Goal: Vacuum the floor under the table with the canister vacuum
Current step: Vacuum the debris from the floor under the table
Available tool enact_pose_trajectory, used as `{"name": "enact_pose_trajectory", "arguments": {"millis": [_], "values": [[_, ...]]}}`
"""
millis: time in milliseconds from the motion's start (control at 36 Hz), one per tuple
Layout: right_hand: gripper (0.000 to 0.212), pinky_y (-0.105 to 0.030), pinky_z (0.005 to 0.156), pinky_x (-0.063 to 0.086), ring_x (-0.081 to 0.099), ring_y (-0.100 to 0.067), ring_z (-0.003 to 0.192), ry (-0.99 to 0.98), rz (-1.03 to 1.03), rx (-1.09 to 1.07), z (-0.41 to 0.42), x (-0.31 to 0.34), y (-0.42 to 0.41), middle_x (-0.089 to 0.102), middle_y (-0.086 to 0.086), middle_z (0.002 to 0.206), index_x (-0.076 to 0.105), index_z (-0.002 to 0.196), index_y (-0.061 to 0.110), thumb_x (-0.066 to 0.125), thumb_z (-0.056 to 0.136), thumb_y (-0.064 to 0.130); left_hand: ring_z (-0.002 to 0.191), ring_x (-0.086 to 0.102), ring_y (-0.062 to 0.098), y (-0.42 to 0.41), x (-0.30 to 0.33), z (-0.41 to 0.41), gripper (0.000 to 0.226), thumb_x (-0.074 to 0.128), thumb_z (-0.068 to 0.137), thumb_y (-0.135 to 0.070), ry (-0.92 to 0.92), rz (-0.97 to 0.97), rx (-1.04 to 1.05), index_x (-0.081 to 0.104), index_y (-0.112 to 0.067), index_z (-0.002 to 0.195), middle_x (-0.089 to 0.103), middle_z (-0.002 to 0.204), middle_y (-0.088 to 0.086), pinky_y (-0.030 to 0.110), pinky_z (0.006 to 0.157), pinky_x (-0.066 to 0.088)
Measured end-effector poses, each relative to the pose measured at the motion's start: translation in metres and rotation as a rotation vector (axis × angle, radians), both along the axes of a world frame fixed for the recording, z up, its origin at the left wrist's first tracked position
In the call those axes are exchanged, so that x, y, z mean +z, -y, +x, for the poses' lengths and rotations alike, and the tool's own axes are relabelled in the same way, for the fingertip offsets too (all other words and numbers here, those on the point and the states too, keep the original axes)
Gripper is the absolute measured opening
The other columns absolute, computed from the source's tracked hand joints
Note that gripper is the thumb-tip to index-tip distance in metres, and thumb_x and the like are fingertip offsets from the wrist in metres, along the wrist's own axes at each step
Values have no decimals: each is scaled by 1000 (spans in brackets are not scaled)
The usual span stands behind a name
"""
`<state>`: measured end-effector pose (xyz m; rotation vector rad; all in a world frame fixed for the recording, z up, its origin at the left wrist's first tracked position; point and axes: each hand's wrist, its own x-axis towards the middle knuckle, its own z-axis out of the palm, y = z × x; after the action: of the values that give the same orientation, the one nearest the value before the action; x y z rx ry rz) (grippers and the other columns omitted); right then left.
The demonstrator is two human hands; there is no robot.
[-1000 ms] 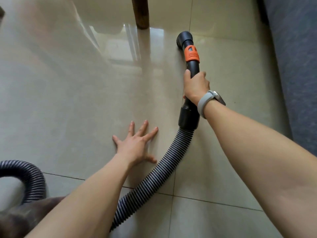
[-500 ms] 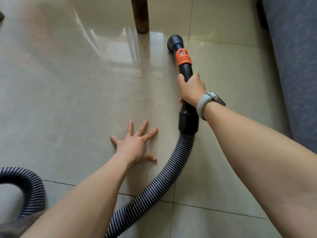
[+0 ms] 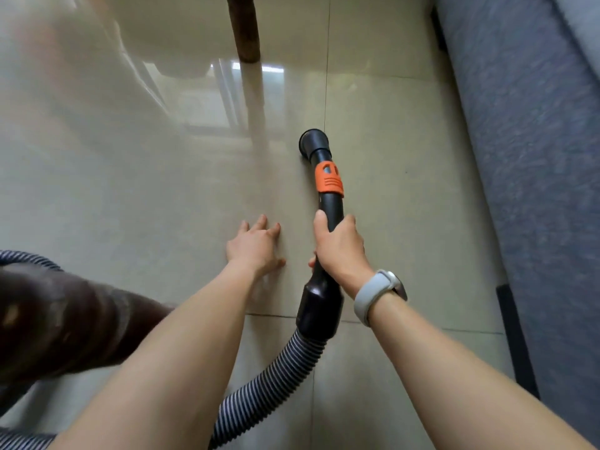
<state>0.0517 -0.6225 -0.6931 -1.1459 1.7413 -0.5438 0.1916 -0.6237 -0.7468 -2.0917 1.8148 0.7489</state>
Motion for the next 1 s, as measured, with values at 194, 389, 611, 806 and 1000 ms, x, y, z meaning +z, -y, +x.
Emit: {"name": "enact_pose_trajectory", "arguments": {"millis": [194, 389, 611, 806, 1000], "values": [[35, -27, 47, 49, 59, -21, 44, 52, 35, -60, -5, 1, -72, 60, -17, 88, 38, 100, 9, 42, 96, 44, 131, 42, 26, -54, 11, -16, 58, 44, 91, -58, -156, 82, 76, 54, -19, 132, 44, 143, 5, 36, 103, 40], [31, -44, 63, 55, 58, -23, 49, 192, 103, -133, -6, 9, -146, 54, -7, 61, 37, 99, 7, 42, 98, 37, 133, 42, 23, -136, 35, -20, 53, 43, 98, -39, -357, 37, 94, 42, -10, 142, 47, 144, 8, 29, 106, 33], [35, -51, 88, 53, 65, -36, 91, 248, 218, -303, 11, 11, -170, 66, -20, 99, 48, 84, 11, 51, 88, 46, 101, 57, 13, -224, 59, 4, 45, 31, 103, -39, -788, 155, 197, 65, -9, 110, 64, 109, 4, 25, 85, 41], [25, -29, 49, 52, 63, -25, 61, 325, 251, -414, 29, 14, -165, 57, -14, 94, 44, 111, 6, 52, 94, 22, 69, 54, 16, -267, 63, 36, 43, 35, 100, -47, -927, 275, 163, 59, -13, 88, 59, 78, 3, 25, 68, 47], [60, -31, 52, 48, 54, -30, 107, 237, 360, -232, 79, 12, -188, 47, -13, 131, 27, 139, 8, 56, 90, 27, 78, 61, 8, -292, 78, 106, 39, 55, 83, -63, -655, 273, 125, 56, -26, 97, 63, 87, -8, 25, 74, 47]]}}
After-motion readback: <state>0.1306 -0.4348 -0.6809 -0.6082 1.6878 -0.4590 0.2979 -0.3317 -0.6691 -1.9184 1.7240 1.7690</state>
